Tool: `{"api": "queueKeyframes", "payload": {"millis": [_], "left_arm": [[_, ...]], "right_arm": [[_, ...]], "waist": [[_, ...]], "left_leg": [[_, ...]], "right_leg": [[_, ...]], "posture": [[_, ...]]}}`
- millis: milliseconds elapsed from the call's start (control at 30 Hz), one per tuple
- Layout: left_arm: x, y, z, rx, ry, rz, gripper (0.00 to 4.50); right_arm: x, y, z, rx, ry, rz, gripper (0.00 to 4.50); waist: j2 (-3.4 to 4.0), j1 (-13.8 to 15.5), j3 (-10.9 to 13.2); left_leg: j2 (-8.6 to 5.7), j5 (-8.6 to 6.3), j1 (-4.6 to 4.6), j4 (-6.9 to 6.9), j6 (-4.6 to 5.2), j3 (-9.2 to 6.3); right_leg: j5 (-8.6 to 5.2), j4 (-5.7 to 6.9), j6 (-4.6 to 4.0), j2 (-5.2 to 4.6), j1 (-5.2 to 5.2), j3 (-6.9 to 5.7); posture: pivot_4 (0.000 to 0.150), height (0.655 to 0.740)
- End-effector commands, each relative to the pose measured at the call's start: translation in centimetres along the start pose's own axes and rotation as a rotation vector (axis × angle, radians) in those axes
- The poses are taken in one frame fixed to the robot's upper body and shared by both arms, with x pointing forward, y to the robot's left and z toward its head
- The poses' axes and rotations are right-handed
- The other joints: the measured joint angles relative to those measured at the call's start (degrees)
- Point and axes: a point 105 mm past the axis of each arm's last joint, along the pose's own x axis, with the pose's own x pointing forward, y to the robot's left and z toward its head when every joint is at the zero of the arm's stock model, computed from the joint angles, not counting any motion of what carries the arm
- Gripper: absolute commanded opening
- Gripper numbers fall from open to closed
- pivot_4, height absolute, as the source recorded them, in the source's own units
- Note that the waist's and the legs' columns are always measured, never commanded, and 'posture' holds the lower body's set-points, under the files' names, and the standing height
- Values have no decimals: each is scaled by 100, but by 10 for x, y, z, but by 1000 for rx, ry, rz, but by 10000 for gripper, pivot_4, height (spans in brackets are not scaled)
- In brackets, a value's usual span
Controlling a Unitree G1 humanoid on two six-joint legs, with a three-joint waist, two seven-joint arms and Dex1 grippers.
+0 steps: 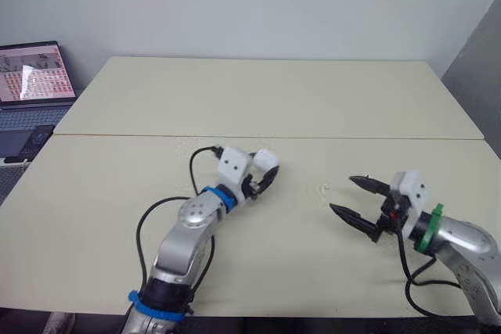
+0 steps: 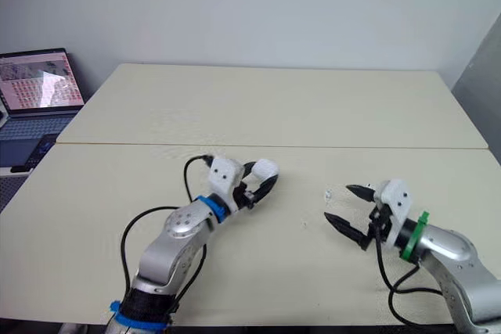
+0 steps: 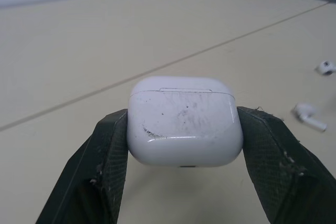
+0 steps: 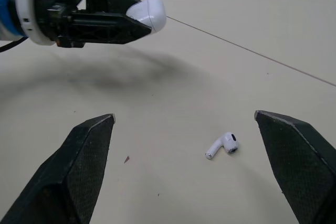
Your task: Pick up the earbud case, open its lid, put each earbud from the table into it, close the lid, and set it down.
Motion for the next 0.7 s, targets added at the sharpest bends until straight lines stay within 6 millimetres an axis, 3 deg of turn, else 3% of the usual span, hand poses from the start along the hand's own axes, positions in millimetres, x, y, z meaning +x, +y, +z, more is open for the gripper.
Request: {"api": "queueKeyframes", "payload": {"millis": [33, 133, 333, 700], "left_arm": [[13, -18, 27, 38, -129, -94, 27734], [17, -29, 40, 9, -218, -166, 27734], [20, -40, 41, -24, -266, -230, 27734], [19, -46, 37, -39, -269, -255, 27734]], "right_arm": [[8, -3, 22, 146, -8, -33, 45000], [16, -5, 38, 301, -52, -23, 45000], [28, 5, 64, 600, -160, 77, 45000], [42, 10, 66, 738, -127, 93, 45000]], "waist": [[0, -2, 0], [0, -8, 0], [0, -6, 0], [0, -34, 0]], "left_leg": [[0, 0, 0, 0, 0, 1], [3, 0, -7, 1, 1, 0], [0, -1, -14, 1, 2, -1], [1, 0, -15, 1, 4, -1]], "right_leg": [[0, 0, 0, 0, 0, 1], [0, 1, 0, 1, -7, 0], [0, 0, -1, 1, -9, -2], [0, 1, -1, 3, -12, -4]], "posture": [[1500, 7400], [1500, 7400], [1500, 7400], [1500, 7400]]}}
